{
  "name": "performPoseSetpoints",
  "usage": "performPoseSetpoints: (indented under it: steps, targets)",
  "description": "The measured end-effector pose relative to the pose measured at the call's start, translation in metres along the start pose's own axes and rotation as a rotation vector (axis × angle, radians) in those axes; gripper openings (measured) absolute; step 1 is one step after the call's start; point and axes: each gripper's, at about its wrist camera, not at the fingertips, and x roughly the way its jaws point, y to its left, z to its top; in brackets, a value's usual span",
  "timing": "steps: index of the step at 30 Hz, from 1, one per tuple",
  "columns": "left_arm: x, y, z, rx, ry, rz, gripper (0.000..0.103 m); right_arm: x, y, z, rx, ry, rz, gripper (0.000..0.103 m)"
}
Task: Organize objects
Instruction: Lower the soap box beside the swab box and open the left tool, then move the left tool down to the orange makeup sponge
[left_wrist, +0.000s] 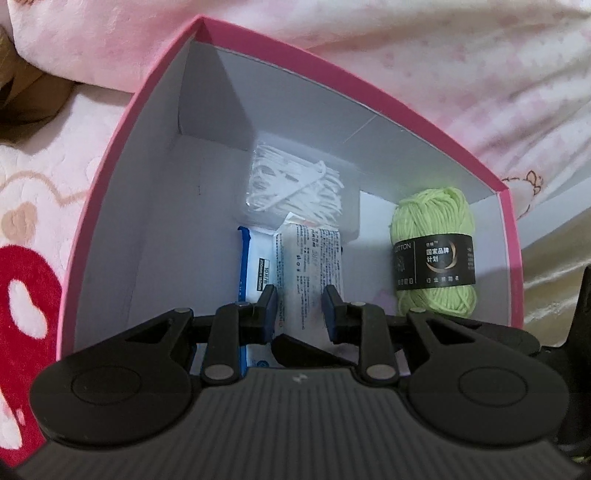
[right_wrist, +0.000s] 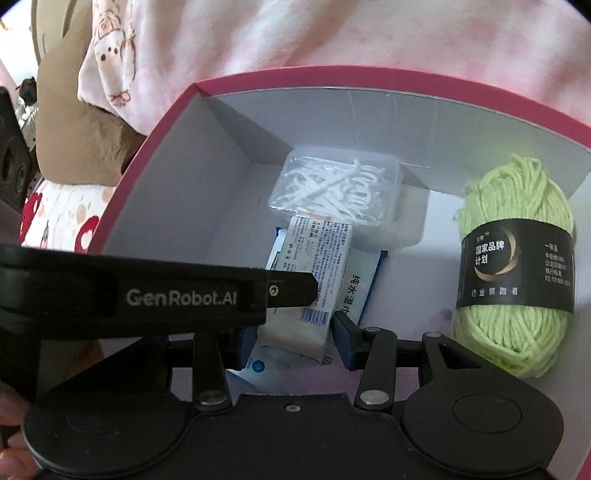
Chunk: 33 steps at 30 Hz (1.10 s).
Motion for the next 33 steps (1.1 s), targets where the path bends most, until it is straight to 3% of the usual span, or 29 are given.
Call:
performPoseSetpoints:
  steps: [2, 5, 10, 15, 25, 33]
  targets:
    - [0.000, 0.001, 0.000, 0.004, 0.008, -0.005, 0.026, -0.003, 0.004, -0.001, -0.038, -0.005, -0.038, 0.061]
    - [-0.008, -0.010, -0.005, 0.057, -0.005, 0.026, 0.034, -0.018, 0.012, -0.003, -0.096, -0.063, -0.080, 0.064]
    - [-0.027, -0.022, -0.004, 0.070, -0.003, 0.017, 0.040, -0.038, 0.015, -0.007, -0.027, -0.105, -0.046, 0.064]
    - [-0.057, -0.034, -0.012, 0.131, 0.033, 0.025, 0.041, -0.063, 0.030, -0.017, -0.052, -0.115, -0.063, 0.065]
    - [-0.151, -0.054, -0.041, 0.233, -0.008, 0.036, 0.051, -0.145, 0.064, -0.052, -0.117, -0.183, -0.069, 0.067]
    - [-0.196, -0.060, -0.071, 0.317, 0.011, 0.023, 0.057, -0.192, 0.088, -0.085, -0.164, -0.219, -0.053, 0.068]
